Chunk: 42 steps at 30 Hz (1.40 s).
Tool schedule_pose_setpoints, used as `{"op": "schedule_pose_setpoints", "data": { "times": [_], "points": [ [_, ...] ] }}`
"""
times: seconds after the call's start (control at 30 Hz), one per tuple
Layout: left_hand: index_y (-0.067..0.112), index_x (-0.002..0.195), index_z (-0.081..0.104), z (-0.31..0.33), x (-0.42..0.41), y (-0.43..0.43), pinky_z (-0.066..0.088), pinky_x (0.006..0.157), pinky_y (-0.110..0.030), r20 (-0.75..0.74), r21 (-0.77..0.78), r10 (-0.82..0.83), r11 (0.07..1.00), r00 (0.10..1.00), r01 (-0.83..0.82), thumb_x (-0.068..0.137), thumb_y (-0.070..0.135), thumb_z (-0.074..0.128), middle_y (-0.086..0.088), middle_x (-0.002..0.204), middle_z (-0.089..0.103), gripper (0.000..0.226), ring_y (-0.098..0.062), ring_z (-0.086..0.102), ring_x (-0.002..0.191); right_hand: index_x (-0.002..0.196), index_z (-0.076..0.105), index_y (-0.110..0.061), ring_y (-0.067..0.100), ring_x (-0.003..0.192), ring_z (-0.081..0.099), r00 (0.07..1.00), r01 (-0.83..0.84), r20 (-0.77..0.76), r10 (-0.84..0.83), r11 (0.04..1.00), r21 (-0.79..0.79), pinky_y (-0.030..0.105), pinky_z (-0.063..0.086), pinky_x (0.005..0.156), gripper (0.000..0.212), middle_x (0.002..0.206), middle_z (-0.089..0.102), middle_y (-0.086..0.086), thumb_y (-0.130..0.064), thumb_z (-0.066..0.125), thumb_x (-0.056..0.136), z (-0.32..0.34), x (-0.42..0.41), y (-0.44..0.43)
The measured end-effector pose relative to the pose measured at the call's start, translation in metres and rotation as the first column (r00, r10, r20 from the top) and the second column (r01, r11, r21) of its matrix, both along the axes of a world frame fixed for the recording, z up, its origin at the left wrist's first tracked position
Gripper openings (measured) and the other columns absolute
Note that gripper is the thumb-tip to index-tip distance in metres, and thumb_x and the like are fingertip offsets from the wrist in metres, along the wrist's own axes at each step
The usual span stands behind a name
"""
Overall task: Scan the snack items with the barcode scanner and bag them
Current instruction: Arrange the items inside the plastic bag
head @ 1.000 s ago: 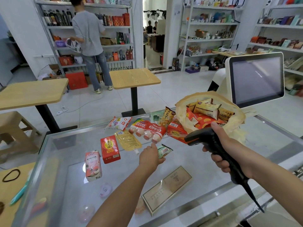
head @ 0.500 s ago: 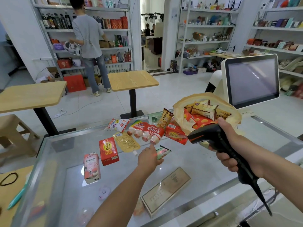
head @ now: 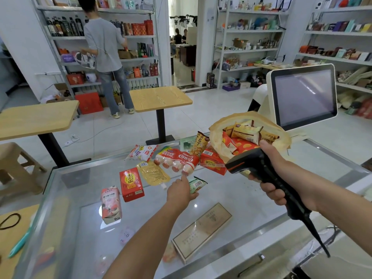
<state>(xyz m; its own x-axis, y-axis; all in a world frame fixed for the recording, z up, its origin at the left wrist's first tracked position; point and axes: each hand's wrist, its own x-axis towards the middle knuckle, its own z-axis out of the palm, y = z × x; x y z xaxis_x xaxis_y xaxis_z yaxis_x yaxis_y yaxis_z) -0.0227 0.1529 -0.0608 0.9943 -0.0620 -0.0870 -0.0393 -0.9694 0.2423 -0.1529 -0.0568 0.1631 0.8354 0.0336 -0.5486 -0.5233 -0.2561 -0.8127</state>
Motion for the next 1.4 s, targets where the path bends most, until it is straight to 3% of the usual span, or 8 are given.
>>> {"op": "schedule_pose_setpoints", "data": {
  "times": [0.17, 0.4, 1.4],
  "points": [
    [0.010, 0.128, 0.037, 0.001, 0.001, 0.000, 0.047, 0.081, -0.034, -0.011, 0.046, -0.028, 0.999, 1.000, 0.029, 0.081, 0.057, 0.061, -0.011, 0.121, 0.054, 0.071, -0.025, 0.053, 0.109, 0.095, 0.056, -0.006, 0.011, 0.034, 0.034, 0.999, -0.038, 0.008, 0.038, 0.999, -0.013, 0.018, 0.030, 0.033, 0.085, 0.049, 0.040, 0.001, -0.084, 0.033, 0.071, -0.007, 0.002, 0.011],
    [0.008, 0.135, 0.032, 0.002, -0.010, -0.003, 0.037, 0.097, -0.043, -0.008, 0.124, -0.053, 0.991, 0.999, 0.054, 0.086, 0.058, 0.055, -0.014, 0.133, 0.044, 0.074, -0.030, 0.042, 0.121, 0.091, 0.055, -0.007, 0.012, 0.037, 0.035, 0.997, -0.058, 0.047, 0.059, 0.998, -0.022, 0.020, 0.031, 0.035, 0.081, 0.050, 0.043, 0.001, -0.083, 0.032, 0.075, -0.013, 0.000, 0.012],
    [0.010, 0.132, 0.035, 0.004, -0.024, -0.014, 0.039, 0.093, -0.041, -0.040, 0.113, 0.046, 0.993, 0.998, -0.041, 0.086, 0.057, 0.055, -0.012, 0.133, 0.045, 0.068, -0.027, 0.044, 0.118, 0.087, 0.053, -0.009, 0.013, 0.038, 0.036, 0.998, -0.063, 0.028, 0.062, 0.998, 0.023, 0.021, 0.031, 0.038, 0.077, 0.050, 0.043, 0.001, -0.082, 0.033, 0.077, -0.041, 0.008, -0.024]
  ]
}}
